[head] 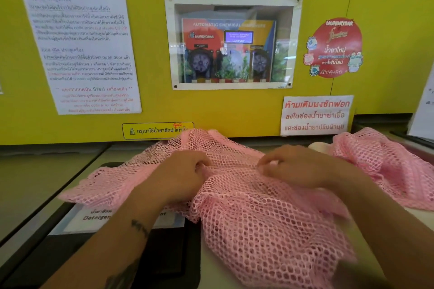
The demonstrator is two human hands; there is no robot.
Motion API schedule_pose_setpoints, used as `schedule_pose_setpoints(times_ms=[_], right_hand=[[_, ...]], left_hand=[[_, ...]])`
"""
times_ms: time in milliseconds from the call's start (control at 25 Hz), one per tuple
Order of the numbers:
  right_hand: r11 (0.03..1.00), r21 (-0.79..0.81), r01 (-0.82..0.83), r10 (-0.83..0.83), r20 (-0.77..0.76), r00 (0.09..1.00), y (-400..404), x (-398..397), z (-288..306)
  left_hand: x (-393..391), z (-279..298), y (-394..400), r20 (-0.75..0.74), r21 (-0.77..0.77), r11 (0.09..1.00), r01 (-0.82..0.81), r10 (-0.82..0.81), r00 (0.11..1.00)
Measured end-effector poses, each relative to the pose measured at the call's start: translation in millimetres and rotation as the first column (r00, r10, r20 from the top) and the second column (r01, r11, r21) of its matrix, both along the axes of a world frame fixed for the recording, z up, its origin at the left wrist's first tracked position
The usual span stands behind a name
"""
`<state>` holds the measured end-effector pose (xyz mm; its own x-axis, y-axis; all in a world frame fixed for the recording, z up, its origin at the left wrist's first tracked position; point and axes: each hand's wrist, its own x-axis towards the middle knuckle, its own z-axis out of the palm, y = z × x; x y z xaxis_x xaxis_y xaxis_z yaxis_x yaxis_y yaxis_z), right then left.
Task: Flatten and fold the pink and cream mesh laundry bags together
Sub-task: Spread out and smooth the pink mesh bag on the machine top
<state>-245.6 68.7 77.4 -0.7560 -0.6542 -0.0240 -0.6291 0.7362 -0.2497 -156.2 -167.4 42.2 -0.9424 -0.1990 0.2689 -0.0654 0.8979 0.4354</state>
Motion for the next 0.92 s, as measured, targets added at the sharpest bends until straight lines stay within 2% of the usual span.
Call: schedule_pose_setpoints(times_ms=[80, 120, 160, 240, 280, 360, 400, 440, 480, 520, 560, 600, 640, 680, 720, 760, 800, 840, 920], right_hand=[[0.983, -0.185, 0.01, -0.027, -0.086, 0.996, 6.0, -6.2, 0.9], [0.972, -0.234, 0.012, -0.042, -0.121, 0.992, 5.5, -8.6, -2.1], [0.968, -0.252, 0.0, -0.035, -0.132, 0.991, 3.1, -10.6, -7.8], [0.972, -0.232, -0.045, 0.022, -0.099, 0.995, -4.6, -10.2, -17.3], [0.975, -0.21, -0.077, 0.072, -0.028, 0.997, -8.3, -6.2, -19.0], [0.99, -0.111, -0.092, 0.108, 0.143, 0.984, -7.9, -1.5, -16.4], [0.997, -0.023, -0.069, 0.072, 0.168, 0.983, -5.0, -2.3, -13.7], [0.997, 0.08, -0.015, 0.008, 0.087, 0.996, -1.1, -6.1, -12.8], [0.986, 0.146, 0.08, -0.07, -0.072, 0.995, 1.7, -9.9, -11.3], [0.976, 0.118, 0.182, -0.147, -0.258, 0.955, 3.0, -11.9, -10.1], [0.973, 0.015, 0.231, -0.206, -0.404, 0.891, 0.9, -9.6, -8.1], [0.975, -0.12, 0.188, -0.223, -0.464, 0.857, -2.8, -5.5, -6.3], [0.97, -0.226, 0.086, -0.176, -0.413, 0.894, -7.2, -0.1, -4.5], [0.957, -0.29, -0.023, -0.06, -0.272, 0.96, -11.8, 8.3, -2.7], [0.962, -0.257, -0.092, 0.077, -0.067, 0.995, -16.0, 19.8, -1.1], [0.986, -0.089, -0.143, 0.151, 0.094, 0.984, -20.0, 25.3, -3.9], [0.98, 0.086, -0.181, 0.165, 0.166, 0.972, -22.3, 25.9, -9.2], [0.968, 0.175, -0.177, 0.15, 0.16, 0.976, -21.4, 18.9, -16.3], [0.99, 0.129, -0.064, 0.058, 0.047, 0.997, -12.6, -0.7, -20.1]], left_hand=[[2.0, 7.6, 1.9, -0.109, -0.106, 0.972, -0.208, 0.196, 0.974], [2.7, 9.7, 1.7, -0.096, -0.173, 0.939, -0.296, 0.283, 0.954], [3.7, 10.7, 2.3, -0.017, -0.228, 0.914, -0.335, 0.34, 0.94], [6.9, 9.0, 6.1, 0.235, -0.281, 0.925, -0.258, 0.326, 0.916], [8.1, 6.5, 8.4, 0.346, -0.296, 0.937, -0.185, 0.286, 0.894], [8.5, 2.7, 10.3, 0.451, -0.308, 0.946, -0.105, 0.242, 0.859], [7.8, 3.1, 9.9, 0.459, -0.305, 0.946, -0.112, 0.249, 0.853], [6.9, 4.1, 9.6, 0.457, -0.308, 0.943, -0.123, 0.26, 0.85], [6.4, 5.1, 10.0, 0.458, -0.313, 0.94, -0.134, 0.273, 0.846], [7.3, 6.0, 12.2, 0.463, -0.315, 0.938, -0.143, 0.284, 0.84], [8.4, 7.0, 15.8, 0.466, -0.31, 0.937, -0.159, 0.296, 0.834], [8.2, 7.4, 18.1, 0.464, -0.297, 0.938, -0.18, 0.306, 0.832], [6.2, 6.9, 18.0, 0.457, -0.271, 0.942, -0.2, 0.309, 0.834], [5.8, 7.6, 17.5, 0.448, -0.241, 0.946, -0.217, 0.307, 0.84], [4.1, 6.6, 12.8, 0.433, -0.21, 0.951, -0.226, 0.298, 0.851], [4.0, 6.1, 8.5, 0.412, -0.183, 0.956, -0.231, 0.288, 0.864], [4.5, 5.7, 3.4, 0.389, -0.151, 0.959, -0.241, 0.282, 0.877], [5.5, 6.3, 0.0, 0.355, -0.117, 0.964, -0.239, 0.265, 0.896], [7.6, 9.1, -0.5, 0.206, -0.052, 0.978, -0.202, 0.209, 0.956]])
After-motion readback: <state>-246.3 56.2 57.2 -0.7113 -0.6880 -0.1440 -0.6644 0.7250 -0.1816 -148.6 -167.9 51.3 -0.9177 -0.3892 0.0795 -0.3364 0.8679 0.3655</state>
